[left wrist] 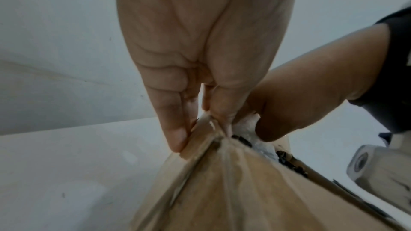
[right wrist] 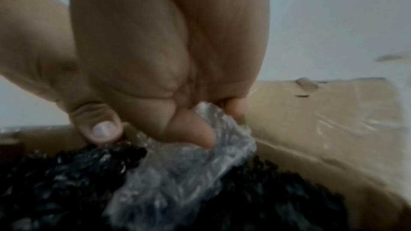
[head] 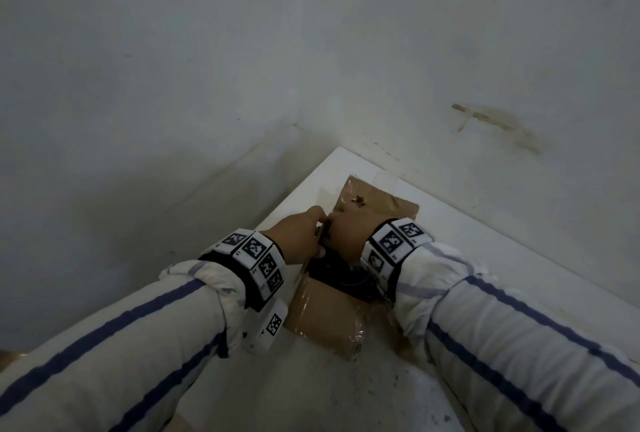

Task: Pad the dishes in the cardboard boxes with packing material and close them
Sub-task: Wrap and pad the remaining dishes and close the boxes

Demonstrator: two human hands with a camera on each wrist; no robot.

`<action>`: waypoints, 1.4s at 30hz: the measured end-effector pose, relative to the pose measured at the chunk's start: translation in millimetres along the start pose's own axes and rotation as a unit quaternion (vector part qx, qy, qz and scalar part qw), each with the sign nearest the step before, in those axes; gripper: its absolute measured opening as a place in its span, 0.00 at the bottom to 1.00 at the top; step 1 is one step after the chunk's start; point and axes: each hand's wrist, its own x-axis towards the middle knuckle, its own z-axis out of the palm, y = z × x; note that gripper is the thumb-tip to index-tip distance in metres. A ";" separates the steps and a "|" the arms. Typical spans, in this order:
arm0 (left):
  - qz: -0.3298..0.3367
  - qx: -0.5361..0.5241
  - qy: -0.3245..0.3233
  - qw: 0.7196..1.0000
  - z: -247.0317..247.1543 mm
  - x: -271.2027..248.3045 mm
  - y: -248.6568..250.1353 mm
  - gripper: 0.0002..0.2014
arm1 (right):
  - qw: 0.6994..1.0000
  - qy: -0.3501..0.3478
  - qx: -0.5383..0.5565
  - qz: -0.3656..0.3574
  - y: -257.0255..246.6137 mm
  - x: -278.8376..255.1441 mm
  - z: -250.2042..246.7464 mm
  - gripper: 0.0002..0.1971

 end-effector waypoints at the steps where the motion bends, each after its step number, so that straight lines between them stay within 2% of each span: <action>1: 0.002 0.000 0.001 1.000 0.3 -0.2 0.5 0.30 | 1.000 0.009 0.017 -0.004 3.1 -1.6 0.5 0.23; 4: 0.007 -0.002 0.003 1.000 1.0 -1.2 1.4 0.29 | 0.994 0.056 0.090 -0.012 10.9 -11.6 8.5 0.28; 6: 0.009 -0.004 0.002 1.000 0.8 -1.5 1.6 0.29 | 0.974 0.139 0.179 -0.003 13.1 -19.6 17.4 0.31; 9: 0.009 -0.003 0.000 1.000 0.6 -2.3 3.7 0.29 | 0.951 0.234 0.198 0.027 14.4 -30.7 23.6 0.25; 11: 0.011 -0.001 -0.001 1.000 0.5 -3.2 4.6 0.29 | 0.949 0.249 0.191 0.031 14.1 -33.8 18.3 0.17; 14: 0.008 -0.004 -0.004 1.000 0.3 -4.0 3.6 0.31 | 0.959 0.212 0.186 0.019 12.1 -28.9 9.1 0.14; 17: 0.007 -0.005 -0.003 1.000 -0.3 -3.3 1.8 0.31 | 0.980 0.144 0.135 -0.005 10.9 -26.7 3.2 0.16; 21: 0.013 0.011 -0.002 1.000 -0.3 -2.0 2.8 0.32 | 0.994 0.056 0.083 -0.051 13.8 -31.5 -8.1 0.20; 23: 0.016 0.020 0.000 1.000 0.3 -1.5 3.1 0.32 | 0.997 0.021 0.059 -0.050 17.2 -30.2 -10.4 0.22; 26: 0.018 0.022 0.002 1.000 -0.1 -1.7 2.8 0.32 | 0.992 0.013 0.119 -0.043 18.6 -28.6 -9.7 0.20; 29: 0.017 0.018 0.001 1.000 -0.8 -2.6 2.1 0.32 | 0.991 -0.004 0.128 -0.034 17.1 -29.2 -9.3 0.21; 36: 0.040 0.071 0.007 0.997 3.3 -3.1 9.5 0.29 | 0.983 0.014 0.180 -0.035 24.5 -38.0 -6.5 0.20; 40: 0.017 0.058 0.008 0.998 2.8 0.6 5.2 0.30 | 0.974 0.057 0.213 -0.043 34.8 -48.9 -12.6 0.20; 42: -0.002 0.040 0.007 0.999 1.6 1.5 2.5 0.33 | 0.981 0.026 0.186 -0.053 30.2 -51.4 -10.6 0.22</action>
